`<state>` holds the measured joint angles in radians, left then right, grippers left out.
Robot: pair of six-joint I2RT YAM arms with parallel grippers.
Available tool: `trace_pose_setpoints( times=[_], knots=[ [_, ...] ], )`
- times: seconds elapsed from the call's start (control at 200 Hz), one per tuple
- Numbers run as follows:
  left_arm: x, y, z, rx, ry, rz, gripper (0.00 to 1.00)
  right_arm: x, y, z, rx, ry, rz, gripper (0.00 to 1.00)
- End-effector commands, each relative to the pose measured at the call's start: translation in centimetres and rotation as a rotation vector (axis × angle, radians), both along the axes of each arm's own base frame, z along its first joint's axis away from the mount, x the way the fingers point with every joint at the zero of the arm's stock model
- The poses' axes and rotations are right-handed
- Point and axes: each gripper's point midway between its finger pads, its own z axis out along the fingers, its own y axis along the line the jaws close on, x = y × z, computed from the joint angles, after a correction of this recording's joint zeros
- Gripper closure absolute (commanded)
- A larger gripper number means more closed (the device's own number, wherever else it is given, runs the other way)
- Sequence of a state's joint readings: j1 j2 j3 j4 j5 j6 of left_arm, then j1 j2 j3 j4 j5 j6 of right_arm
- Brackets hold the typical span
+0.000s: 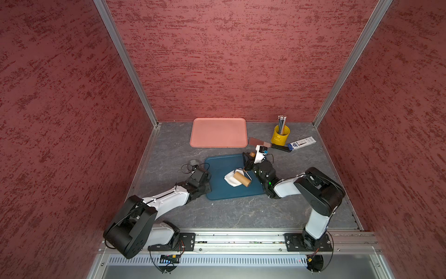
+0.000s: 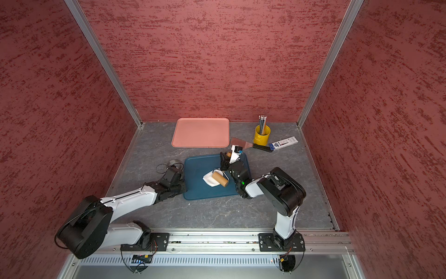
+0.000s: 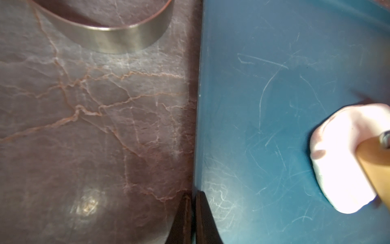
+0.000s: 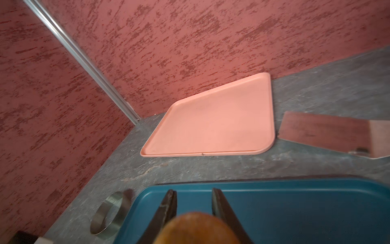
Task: Roll out the dumpling wrappers from the dough
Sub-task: Flatten out the dough on the work surface.
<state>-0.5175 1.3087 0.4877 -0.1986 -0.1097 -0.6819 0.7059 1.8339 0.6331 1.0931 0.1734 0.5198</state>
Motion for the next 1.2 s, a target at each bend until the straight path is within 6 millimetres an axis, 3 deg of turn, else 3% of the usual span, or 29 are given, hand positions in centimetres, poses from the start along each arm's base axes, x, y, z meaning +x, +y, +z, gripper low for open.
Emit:
trace_pose_setpoints(
  times=[0.0, 0.105, 0.205, 0.27, 0.341, 0.466, 0.526, 0.631, 0.781, 0.907, 1.072, 1.197],
  knots=[
    [0.7, 0.6, 0.2, -0.002, -0.038, 0.051, 1.00, -6.0, 4.4, -10.7, -0.155, 0.283, 0.239, 1.00],
    [0.5, 0.6, 0.1, -0.002, -0.032, 0.053, 1.00, -3.8, 1.2, -11.9, -0.157, 0.294, 0.125, 1.00],
    [0.4, 0.7, 0.1, 0.000, -0.032, 0.050, 1.00, -1.4, -3.0, -10.7, -0.268, 0.233, -0.034, 1.00],
    [0.4, 0.6, 0.2, -0.001, -0.036, 0.046, 1.00, -0.8, -4.1, -9.3, -0.317, 0.198, -0.092, 1.00],
    [0.6, 0.5, 0.3, -0.004, -0.041, 0.042, 1.00, -1.0, -2.0, -8.2, -0.262, 0.198, -0.016, 1.00],
    [0.8, 0.5, 0.1, 0.006, -0.035, 0.046, 1.00, -4.7, 5.4, -9.0, -0.231, 0.230, 0.184, 1.00],
    [0.8, 0.5, 0.0, 0.001, -0.034, 0.050, 1.00, -5.4, 6.4, -9.8, -0.198, 0.264, 0.207, 1.00],
    [0.6, 0.5, 0.0, -0.006, -0.035, 0.050, 1.00, -3.2, 2.7, -10.3, -0.186, 0.279, 0.085, 1.00],
    [0.5, 0.8, 0.0, 0.009, -0.035, 0.045, 1.00, 0.5, -3.7, -8.7, -0.288, 0.225, -0.105, 1.00],
    [0.6, 0.7, 0.1, 0.005, -0.042, 0.043, 1.00, 2.0, -4.8, -6.2, -0.328, 0.171, -0.182, 1.00],
    [0.5, 0.7, -0.1, 0.000, -0.040, 0.044, 1.00, 4.6, -4.6, -2.9, -0.274, 0.125, -0.217, 1.00],
    [0.4, 0.6, -0.1, -0.001, -0.037, 0.039, 1.00, 6.1, -6.0, -0.6, -0.280, 0.075, -0.296, 1.00]
  ],
)
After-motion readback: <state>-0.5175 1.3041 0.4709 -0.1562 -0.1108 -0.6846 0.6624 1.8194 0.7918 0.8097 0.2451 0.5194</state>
